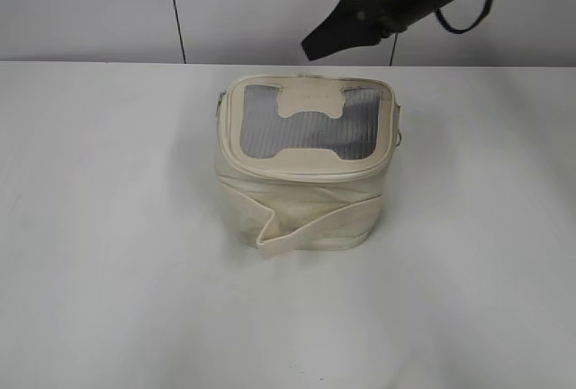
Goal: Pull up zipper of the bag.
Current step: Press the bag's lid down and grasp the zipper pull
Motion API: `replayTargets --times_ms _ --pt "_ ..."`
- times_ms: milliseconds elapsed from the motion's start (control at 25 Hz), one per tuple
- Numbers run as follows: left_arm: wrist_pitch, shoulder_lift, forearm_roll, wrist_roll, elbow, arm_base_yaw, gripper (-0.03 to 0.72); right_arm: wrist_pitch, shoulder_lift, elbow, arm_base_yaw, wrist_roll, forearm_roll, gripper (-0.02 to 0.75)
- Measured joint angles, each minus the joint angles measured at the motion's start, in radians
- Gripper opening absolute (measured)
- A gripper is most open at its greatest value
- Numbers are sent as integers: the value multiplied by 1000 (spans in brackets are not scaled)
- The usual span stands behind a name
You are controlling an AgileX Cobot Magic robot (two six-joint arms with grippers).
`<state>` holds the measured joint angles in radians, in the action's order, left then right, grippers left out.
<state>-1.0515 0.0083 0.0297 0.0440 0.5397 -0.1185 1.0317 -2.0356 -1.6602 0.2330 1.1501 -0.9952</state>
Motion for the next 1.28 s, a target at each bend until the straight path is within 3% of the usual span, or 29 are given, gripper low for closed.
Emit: replayTargets --times_ms 280,520,600,640,720,760,880,1000,1080,1200,1280 --pt "0 0 0 0 0 0 279 111 -262 -359 90 -127 73 419" --pt "-7 15 0 0 0 0 254 148 -359 -451 108 -170 96 410" --pt "-16 45 -19 0 8 -6 235 149 -374 -451 112 -177 118 340" --pt "-12 70 -45 0 14 -17 230 151 -375 -452 116 -177 121 267" --pt "32 139 -149 0 23 -66 226 154 -375 -454 124 -178 133 114" --pt "68 175 -211 0 24 -97 227 154 -375 -454 126 -178 135 74" --pt "231 316 -300 0 25 -240 227 154 -375 -454 126 -178 137 71" --pt "451 454 -298 0 25 -399 227 156 -375 -454 126 -178 136 71" --pt "557 549 -295 -1 29 -460 227 158 -375 -454 126 -178 136 71" --pt "634 661 -303 -44 30 -472 227 162 -375 -454 126 -178 136 71" --pt "658 717 -382 -126 30 -456 227 163 -375 -454 126 -179 136 64"
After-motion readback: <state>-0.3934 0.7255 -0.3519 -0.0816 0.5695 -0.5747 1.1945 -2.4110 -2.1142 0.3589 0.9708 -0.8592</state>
